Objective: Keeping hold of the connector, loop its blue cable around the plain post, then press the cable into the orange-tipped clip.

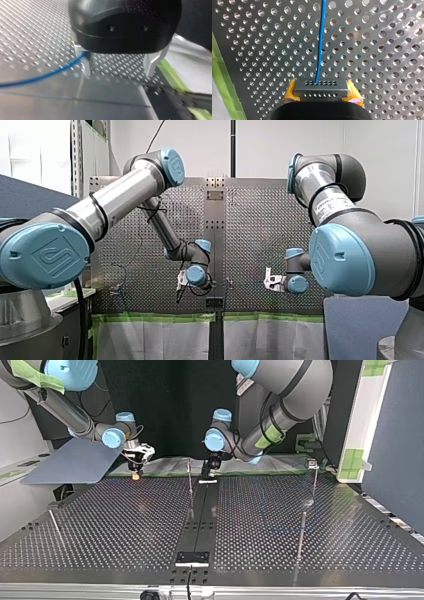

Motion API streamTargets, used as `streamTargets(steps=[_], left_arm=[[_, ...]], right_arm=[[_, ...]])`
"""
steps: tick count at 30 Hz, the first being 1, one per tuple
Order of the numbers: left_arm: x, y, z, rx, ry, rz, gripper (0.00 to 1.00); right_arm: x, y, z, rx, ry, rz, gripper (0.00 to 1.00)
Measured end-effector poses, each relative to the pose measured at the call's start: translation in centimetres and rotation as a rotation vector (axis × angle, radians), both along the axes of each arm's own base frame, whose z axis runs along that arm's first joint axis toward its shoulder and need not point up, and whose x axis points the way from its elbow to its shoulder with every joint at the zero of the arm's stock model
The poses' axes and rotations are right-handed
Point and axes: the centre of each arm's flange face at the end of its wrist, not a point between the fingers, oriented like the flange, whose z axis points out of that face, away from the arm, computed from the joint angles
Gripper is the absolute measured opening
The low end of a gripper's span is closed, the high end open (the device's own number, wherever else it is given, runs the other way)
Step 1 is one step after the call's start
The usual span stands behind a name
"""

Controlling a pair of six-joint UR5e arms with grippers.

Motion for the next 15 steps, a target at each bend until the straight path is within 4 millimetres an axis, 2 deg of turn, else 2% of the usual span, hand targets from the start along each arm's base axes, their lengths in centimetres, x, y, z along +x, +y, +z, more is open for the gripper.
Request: streamTargets(steps=[11, 15], left_arm=[[-4.5, -2.0, 2.8, -0.037, 0.01, -0.117, 1.0], [-6.2, -2.1, 2.6, -0.029, 0.028, -0.135, 1.0]], right_arm=[[0.0, 0.1, -0.1, 0.009, 0.003, 0.001, 0.0], [0.1, 0.2, -0.1, 0.01, 0.004, 0.002, 0.0]])
